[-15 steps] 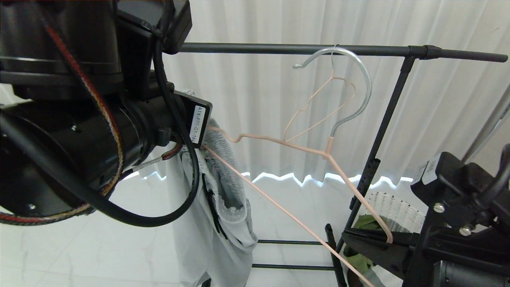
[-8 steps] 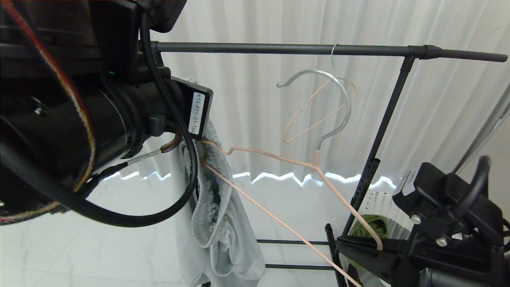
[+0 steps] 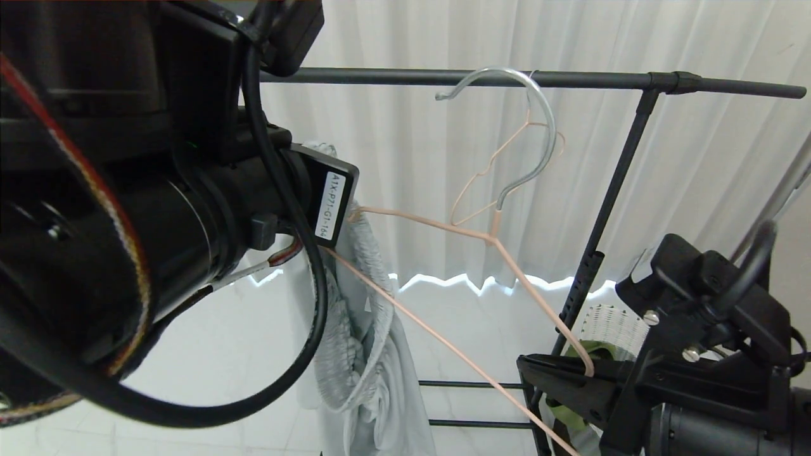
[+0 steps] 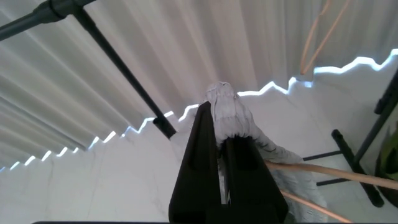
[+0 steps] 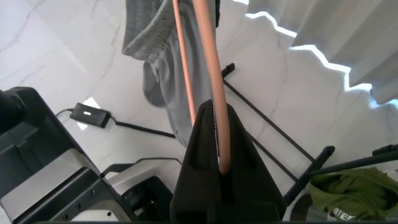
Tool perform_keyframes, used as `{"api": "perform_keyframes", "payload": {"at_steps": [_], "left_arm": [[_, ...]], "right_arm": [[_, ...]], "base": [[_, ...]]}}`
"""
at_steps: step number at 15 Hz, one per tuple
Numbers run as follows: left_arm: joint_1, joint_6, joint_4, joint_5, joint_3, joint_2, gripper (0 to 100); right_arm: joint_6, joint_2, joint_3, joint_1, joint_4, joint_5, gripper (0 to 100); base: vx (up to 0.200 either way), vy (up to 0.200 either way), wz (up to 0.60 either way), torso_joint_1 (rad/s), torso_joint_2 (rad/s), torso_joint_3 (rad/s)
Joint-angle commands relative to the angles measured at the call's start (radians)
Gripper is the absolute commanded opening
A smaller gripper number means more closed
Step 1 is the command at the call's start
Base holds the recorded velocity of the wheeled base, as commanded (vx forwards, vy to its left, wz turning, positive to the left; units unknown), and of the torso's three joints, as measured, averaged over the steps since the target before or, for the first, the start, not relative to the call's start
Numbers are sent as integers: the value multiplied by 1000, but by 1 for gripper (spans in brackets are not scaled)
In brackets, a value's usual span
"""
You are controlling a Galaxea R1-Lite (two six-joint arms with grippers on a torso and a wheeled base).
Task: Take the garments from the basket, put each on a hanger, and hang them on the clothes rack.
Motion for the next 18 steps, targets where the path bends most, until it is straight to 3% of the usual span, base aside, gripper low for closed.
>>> {"api": "perform_keyframes", "payload": {"at_steps": [1, 10, 13, 18], "left_arm": [[-39, -1, 0, 1, -2, 2, 0], [-11, 18, 11, 35, -4, -13, 0], [-17, 16, 9, 33, -13, 13, 0], [-102, -44, 9, 30, -129, 82, 0]], "right_arm": [[7, 25, 4, -1, 1, 0, 0], [10, 45, 0, -133, -4, -40, 0], [8, 59, 0, -125, -56, -40, 0], [8, 157, -37, -84, -120, -40, 0]], "base": [[0, 0, 0, 0, 0, 0], [0, 0, 0, 0, 0, 0], [0, 0, 0, 0, 0, 0], [0, 0, 0, 0, 0, 0]]}}
